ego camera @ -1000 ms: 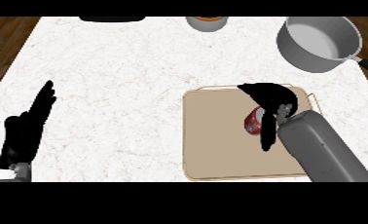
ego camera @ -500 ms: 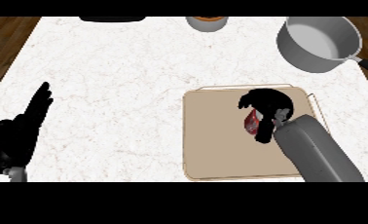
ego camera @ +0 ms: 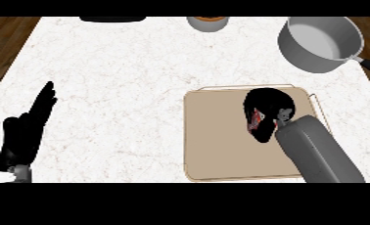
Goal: Pick the can from the tray and place it in the pot
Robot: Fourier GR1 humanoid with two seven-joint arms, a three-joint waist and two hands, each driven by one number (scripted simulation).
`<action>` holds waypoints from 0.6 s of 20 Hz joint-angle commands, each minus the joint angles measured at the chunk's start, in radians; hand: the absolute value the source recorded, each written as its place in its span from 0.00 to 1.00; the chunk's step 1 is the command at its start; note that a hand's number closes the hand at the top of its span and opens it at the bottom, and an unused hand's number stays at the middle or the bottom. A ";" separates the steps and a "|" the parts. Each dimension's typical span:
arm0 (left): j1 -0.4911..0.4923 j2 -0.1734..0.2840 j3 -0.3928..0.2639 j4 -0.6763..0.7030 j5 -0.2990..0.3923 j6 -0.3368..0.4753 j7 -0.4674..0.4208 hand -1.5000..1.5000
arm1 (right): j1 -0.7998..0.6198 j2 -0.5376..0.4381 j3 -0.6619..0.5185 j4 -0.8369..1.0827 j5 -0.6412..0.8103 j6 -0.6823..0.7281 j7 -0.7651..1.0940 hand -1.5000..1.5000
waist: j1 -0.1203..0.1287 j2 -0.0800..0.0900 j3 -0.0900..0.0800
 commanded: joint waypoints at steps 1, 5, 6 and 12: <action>0.003 -0.006 0.005 0.000 -0.014 -0.009 0.002 0.50 | -0.037 0.034 -0.080 0.046 0.012 -0.037 0.038 1.00 | 0.001 0.001 0.000; -0.007 -0.006 -0.012 0.000 -0.012 -0.010 -0.009 0.50 | -0.157 0.171 -0.266 0.220 0.041 -0.316 0.303 1.00 | 0.035 0.017 0.001; -0.035 -0.013 -0.021 -0.014 -0.013 -0.006 0.010 0.50 | -0.184 0.151 -0.323 0.218 0.034 -0.367 0.325 1.00 | 0.026 0.017 0.002; -0.038 0.025 0.008 -0.027 0.016 -0.048 0.035 0.50 | -0.393 0.168 -0.318 0.427 0.181 -0.580 0.433 1.00 | 0.050 0.014 0.001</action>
